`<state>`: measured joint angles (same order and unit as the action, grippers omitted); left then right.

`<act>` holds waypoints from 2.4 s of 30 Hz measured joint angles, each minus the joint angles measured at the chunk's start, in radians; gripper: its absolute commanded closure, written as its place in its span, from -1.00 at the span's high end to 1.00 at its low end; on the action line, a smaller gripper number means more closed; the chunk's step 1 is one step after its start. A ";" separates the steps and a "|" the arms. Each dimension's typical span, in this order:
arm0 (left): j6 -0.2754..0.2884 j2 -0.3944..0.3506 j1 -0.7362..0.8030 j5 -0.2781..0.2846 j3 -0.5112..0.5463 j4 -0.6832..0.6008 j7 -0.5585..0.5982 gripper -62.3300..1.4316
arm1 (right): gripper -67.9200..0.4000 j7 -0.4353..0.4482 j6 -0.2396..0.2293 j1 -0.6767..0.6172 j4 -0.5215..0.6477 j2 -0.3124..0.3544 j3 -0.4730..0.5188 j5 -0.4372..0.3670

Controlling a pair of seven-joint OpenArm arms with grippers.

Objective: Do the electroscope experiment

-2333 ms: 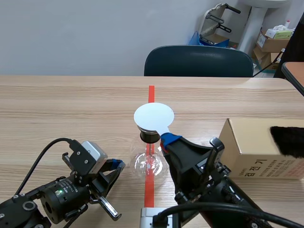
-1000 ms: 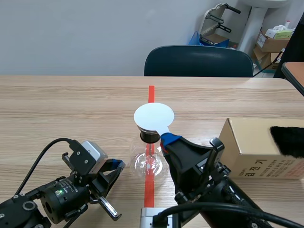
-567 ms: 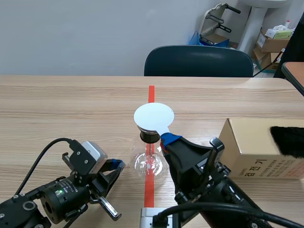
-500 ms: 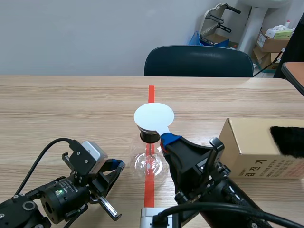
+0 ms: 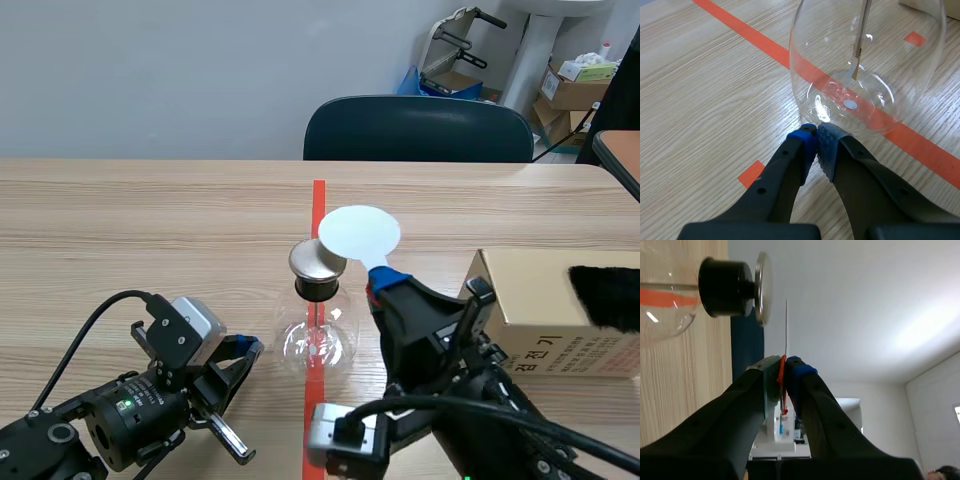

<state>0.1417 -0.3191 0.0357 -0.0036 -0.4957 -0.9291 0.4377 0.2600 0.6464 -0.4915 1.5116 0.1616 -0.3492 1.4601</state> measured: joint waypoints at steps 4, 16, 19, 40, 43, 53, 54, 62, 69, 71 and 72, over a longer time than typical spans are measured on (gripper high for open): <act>0.000 0.000 0.000 0.000 0.000 0.000 0.000 -0.82 | -0.94 -0.114 0.000 0.000 0.000 0.000 0.000 0.000; 0.000 0.000 0.000 0.000 0.000 0.000 0.000 -0.82 | -0.94 -0.396 0.000 0.000 0.000 0.000 0.000 0.000; 0.000 0.000 0.000 0.000 0.000 0.000 0.000 -0.82 | -0.94 -0.423 0.000 0.000 0.000 0.000 0.000 0.000; 0.000 0.000 0.000 0.000 0.000 0.000 0.000 -0.82 | -0.94 0.045 0.000 0.000 0.000 0.000 0.000 0.000; 0.000 0.000 0.000 0.000 0.000 0.000 0.000 -0.82 | -0.94 0.116 0.000 0.000 0.000 0.000 0.000 0.000; 0.000 0.000 0.000 0.000 0.000 0.000 0.000 -0.82 | -0.94 0.197 0.000 0.000 0.000 0.000 0.000 0.000; 0.000 0.000 0.000 0.000 0.000 0.000 0.000 -0.82 | -0.94 0.196 0.000 0.000 0.000 0.000 0.000 0.000; 0.000 0.000 0.000 0.000 0.000 0.000 0.000 -0.82 | -0.94 0.196 0.000 0.000 0.000 0.000 0.000 0.000; 0.000 0.000 0.000 0.000 0.000 0.000 0.000 -0.82 | -0.94 0.078 0.000 0.000 0.000 0.000 0.000 0.000; 0.000 0.000 0.000 0.000 0.000 0.000 0.000 -0.82 | -0.94 0.013 0.000 0.000 0.000 0.000 0.000 0.000; 0.000 0.000 0.000 0.000 0.000 0.000 0.000 -0.82 | -0.94 -0.024 0.000 0.000 0.000 0.000 0.000 0.000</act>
<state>0.1417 -0.3191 0.0357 -0.0036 -0.4957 -0.9291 0.4377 0.2356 0.6464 -0.4915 1.5116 0.1616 -0.3492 1.4601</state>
